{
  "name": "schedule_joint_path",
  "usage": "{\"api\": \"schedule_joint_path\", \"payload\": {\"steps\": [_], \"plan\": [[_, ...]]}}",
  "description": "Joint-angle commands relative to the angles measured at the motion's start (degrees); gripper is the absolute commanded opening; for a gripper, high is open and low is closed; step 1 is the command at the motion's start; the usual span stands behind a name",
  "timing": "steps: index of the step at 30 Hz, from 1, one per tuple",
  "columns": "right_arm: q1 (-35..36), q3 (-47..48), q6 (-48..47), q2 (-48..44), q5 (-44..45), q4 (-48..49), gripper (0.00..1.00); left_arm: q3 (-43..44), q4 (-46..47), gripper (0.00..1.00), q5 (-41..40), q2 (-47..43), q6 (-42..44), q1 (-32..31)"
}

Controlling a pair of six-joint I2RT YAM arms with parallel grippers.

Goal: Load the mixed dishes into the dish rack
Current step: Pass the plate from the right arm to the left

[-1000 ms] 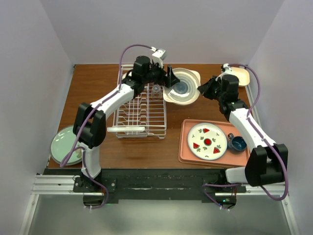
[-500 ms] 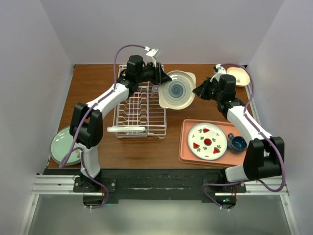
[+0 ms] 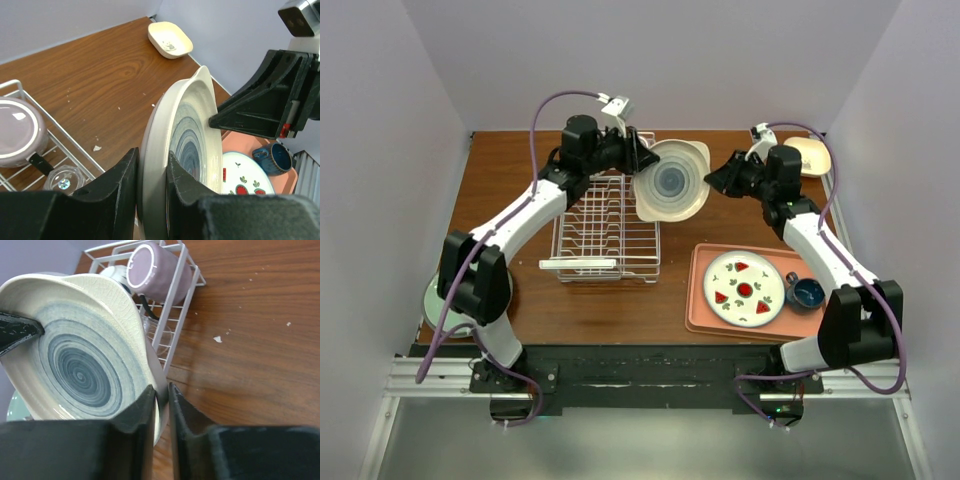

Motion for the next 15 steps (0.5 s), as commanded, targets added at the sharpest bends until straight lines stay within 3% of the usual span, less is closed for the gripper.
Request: {"api": "schedule_joint_path", "payload": {"steps": [1,2,7,15], "plan": [[-0.41,4.64,2.43,-1.6,1.22,7.36,0.28,-1.12,2.52,0.0,4.14,-8.65,0.93,-1.07],[-0.41,4.82,2.43,-1.69,1.05,7.45,0.34,-1.21,2.0,0.0,3.79,-9.19,1.37,-1.07],[-0.05,6.66,3.14,-0.81,-0.79,8.32,0.46,-2.44,0.06,0.0,-1.91,-12.7,2.25,-1.07],[0.3,8.68,2.61,-0.55,0.26,8.06,0.78,-4.37,-3.01,0.0,-13.43,-18.85,2.51,-0.11]]}}
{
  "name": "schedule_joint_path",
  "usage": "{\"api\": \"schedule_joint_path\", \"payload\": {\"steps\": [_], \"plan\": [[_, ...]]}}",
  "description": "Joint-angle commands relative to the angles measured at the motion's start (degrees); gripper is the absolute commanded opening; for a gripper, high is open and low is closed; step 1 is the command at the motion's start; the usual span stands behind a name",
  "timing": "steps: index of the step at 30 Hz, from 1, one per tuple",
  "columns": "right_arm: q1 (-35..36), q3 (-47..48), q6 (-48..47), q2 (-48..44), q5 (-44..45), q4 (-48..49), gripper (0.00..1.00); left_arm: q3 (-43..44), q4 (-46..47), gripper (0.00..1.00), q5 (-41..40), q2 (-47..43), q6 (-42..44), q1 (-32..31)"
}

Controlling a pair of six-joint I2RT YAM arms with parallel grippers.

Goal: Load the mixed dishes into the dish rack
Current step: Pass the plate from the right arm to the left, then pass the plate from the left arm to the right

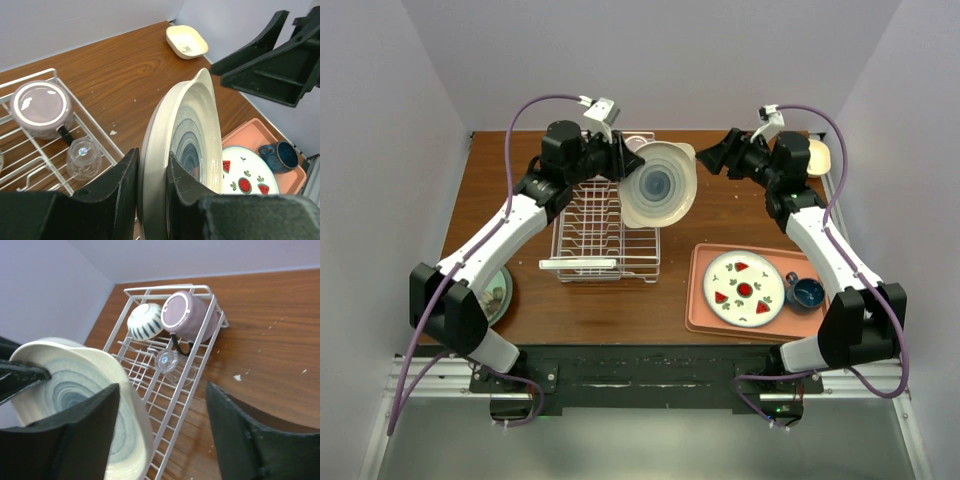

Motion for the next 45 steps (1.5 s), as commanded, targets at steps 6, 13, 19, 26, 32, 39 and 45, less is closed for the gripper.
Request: {"api": "schedule_joint_path", "payload": {"steps": [6,13,19,26,32,39,45], "plan": [[5.18,4.67,-6.67,-2.69,13.23,0.66,0.85,-1.02,2.27,0.0,-19.99,-9.95,-3.77,0.46],[21.53,2.57,-20.39,-5.77,30.66,6.96,0.85,-0.32,-1.25,0.0,-37.56,-11.19,-8.61,0.55],[32.43,1.24,-28.83,-4.02,33.47,12.6,0.85,-0.14,-2.66,0.0,-46.01,-10.75,-13.62,0.46],[42.45,-2.36,-40.33,-2.09,34.87,19.37,0.81,2.13,-1.95,0.0,-48.84,-9.17,-15.91,0.46],[46.06,-3.51,-44.83,1.77,35.58,24.48,0.77,2.58,-1.43,0.0,-47.61,-8.73,-16.26,0.46],[47.21,-0.09,-45.45,8.1,37.41,26.93,0.69,1.97,-1.86,0.0,-47.17,-9.17,-17.22,0.46],[48.97,0.79,-48.26,14.08,45.48,35.27,0.61,1.62,-2.22,0.0,-46.2,-9.35,-18.54,0.46]]}}
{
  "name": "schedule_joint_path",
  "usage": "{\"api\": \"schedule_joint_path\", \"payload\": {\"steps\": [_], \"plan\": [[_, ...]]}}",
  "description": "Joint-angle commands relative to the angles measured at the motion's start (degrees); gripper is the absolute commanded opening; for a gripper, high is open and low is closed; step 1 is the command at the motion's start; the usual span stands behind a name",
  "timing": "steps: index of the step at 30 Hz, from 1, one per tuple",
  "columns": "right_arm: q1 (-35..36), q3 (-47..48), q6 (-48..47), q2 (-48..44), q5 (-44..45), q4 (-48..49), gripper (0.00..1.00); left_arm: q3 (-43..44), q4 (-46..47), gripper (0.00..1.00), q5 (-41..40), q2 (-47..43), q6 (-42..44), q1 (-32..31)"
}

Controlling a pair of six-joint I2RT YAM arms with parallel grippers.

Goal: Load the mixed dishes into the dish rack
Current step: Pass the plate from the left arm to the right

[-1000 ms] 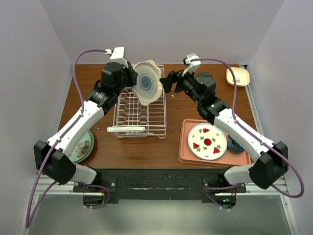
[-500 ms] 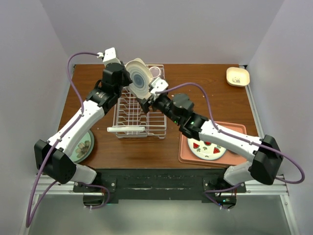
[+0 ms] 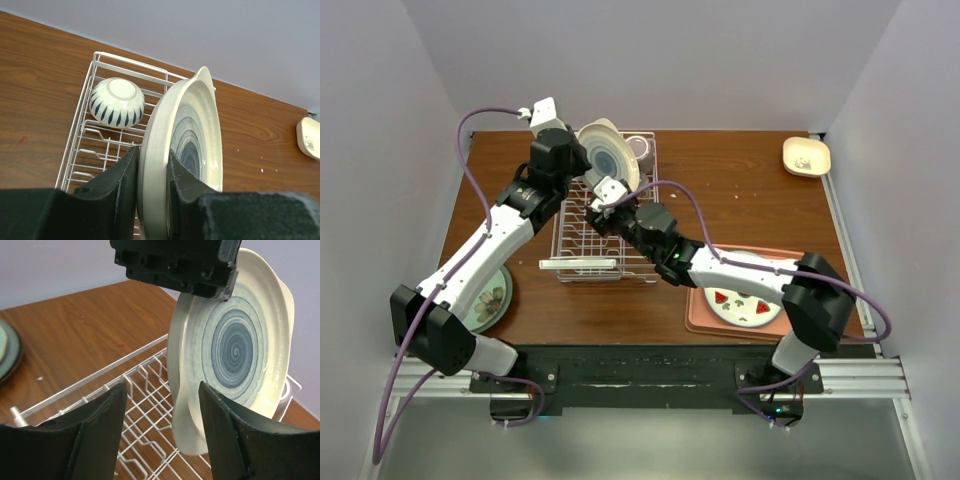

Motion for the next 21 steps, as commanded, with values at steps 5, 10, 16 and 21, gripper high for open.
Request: {"api": "schedule_joint_path", "payload": {"steps": [5,10,16,21], "plan": [[3.82,4.15,-10.3,8.27,17.86,19.52,0.57,3.39,9.23,0.0,0.58,-2.68,-5.13,0.44],[4.61,5.56,-14.34,12.5,23.93,26.03,0.46,2.68,9.23,0.0,1.63,-3.21,-5.39,0.27],[4.88,6.52,-16.72,13.82,28.15,28.58,0.13,1.72,9.93,0.0,3.04,-3.65,-5.57,0.27],[4.97,5.91,-17.96,13.29,29.03,29.9,0.0,1.63,10.73,0.0,4.45,-3.82,-4.43,0.27]]}}
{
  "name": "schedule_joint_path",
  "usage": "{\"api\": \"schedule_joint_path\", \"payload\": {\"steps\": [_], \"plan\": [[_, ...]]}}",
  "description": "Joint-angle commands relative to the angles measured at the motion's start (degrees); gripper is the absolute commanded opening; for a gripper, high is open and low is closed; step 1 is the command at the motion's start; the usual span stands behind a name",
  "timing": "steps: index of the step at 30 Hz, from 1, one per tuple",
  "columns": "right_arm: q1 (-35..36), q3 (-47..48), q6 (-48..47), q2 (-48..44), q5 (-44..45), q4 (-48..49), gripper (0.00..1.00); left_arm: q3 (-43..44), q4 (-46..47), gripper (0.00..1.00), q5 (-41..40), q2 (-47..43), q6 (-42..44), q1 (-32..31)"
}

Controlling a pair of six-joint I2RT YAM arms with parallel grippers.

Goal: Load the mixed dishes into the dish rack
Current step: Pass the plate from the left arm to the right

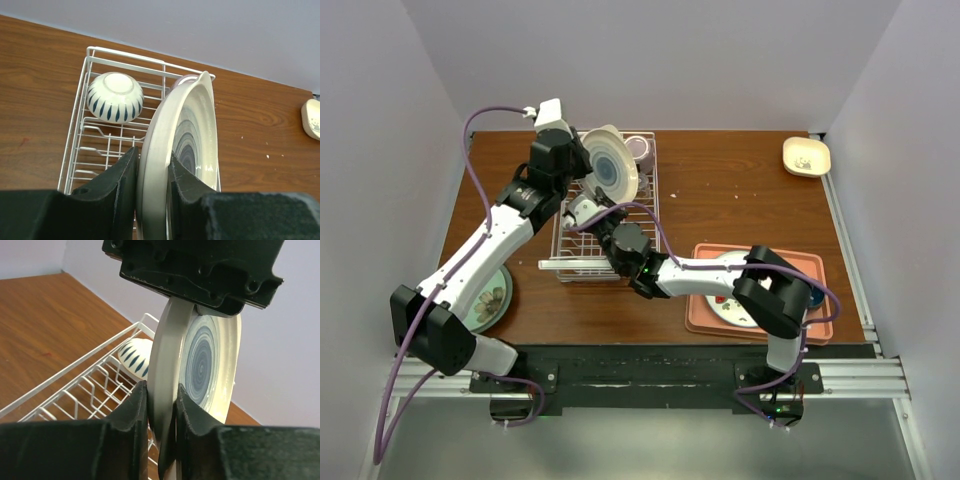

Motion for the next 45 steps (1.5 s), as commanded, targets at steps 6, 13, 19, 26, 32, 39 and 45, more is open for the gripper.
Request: {"api": "schedule_joint_path", "payload": {"steps": [6,13,19,26,32,39,45], "plan": [[-0.63,0.44,2.79,-4.01,5.54,9.52,0.0,2.28,11.73,0.03,0.8,-4.07,-5.77,0.03],[-0.71,-1.23,7.26,-8.75,1.32,6.27,0.0,3.34,11.29,0.56,0.36,-3.89,-3.93,0.29],[-0.89,-1.67,8.85,-12.01,-2.37,3.01,0.0,4.83,10.86,0.88,1.59,-3.63,-2.96,1.17],[-4.4,-0.54,13.85,-15.08,-9.04,-4.27,0.0,5.8,9.27,0.97,3.96,-5.2,-0.5,2.57],[-14.59,7.26,21.86,-17.37,-28.8,-19.47,0.0,1.24,8.65,0.98,6.86,-10.38,0.9,5.12],[-23.55,22.39,22.22,-13.69,-51.84,-38.36,0.0,-8.69,7.52,0.99,4.05,-17.86,1.87,6.61],[-27.6,32.68,24.05,-9.12,-68.26,-43.13,0.0,-13.7,3.48,1.0,2.47,-22.25,2.93,8.63]]}}
